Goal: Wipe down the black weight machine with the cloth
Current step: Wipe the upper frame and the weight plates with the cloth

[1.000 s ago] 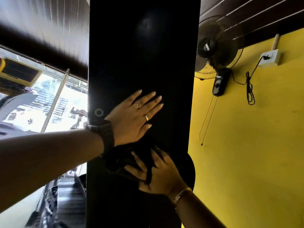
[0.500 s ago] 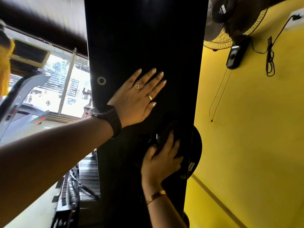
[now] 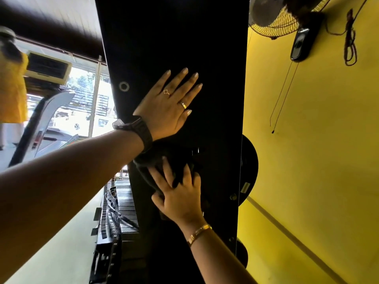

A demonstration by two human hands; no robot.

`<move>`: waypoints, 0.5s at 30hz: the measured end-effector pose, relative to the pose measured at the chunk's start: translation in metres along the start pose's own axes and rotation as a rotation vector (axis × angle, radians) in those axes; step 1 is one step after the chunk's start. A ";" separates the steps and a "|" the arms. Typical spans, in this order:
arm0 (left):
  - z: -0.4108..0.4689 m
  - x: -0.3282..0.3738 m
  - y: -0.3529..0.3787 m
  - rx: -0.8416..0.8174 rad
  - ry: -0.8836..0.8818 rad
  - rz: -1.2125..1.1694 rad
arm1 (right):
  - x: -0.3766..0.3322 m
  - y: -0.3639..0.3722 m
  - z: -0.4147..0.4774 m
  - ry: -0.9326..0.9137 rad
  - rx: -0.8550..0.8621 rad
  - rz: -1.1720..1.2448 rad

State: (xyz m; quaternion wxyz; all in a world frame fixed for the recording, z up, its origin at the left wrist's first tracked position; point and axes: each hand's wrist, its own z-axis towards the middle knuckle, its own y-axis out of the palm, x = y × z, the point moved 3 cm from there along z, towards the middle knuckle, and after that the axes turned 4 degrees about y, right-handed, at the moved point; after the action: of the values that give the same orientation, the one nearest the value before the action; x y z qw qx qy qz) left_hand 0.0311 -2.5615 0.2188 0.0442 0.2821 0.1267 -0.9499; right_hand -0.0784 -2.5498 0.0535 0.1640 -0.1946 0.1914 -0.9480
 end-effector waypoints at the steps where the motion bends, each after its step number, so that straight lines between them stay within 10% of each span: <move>1: 0.000 0.000 -0.001 -0.007 -0.001 -0.006 | -0.006 -0.004 0.007 0.052 -0.007 0.034; 9: -0.006 0.006 0.002 -0.002 -0.006 -0.033 | -0.020 0.038 -0.081 -0.188 -0.157 -0.012; 15: -0.053 0.053 0.021 0.002 0.070 0.042 | 0.042 0.049 -0.124 0.102 -0.178 -0.042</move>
State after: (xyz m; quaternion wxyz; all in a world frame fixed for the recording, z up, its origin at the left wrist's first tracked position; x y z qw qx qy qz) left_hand 0.0178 -2.5680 0.1431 0.0594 0.3180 0.1212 -0.9384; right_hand -0.1570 -2.5721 -0.0602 0.1165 -0.1637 0.2787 -0.9391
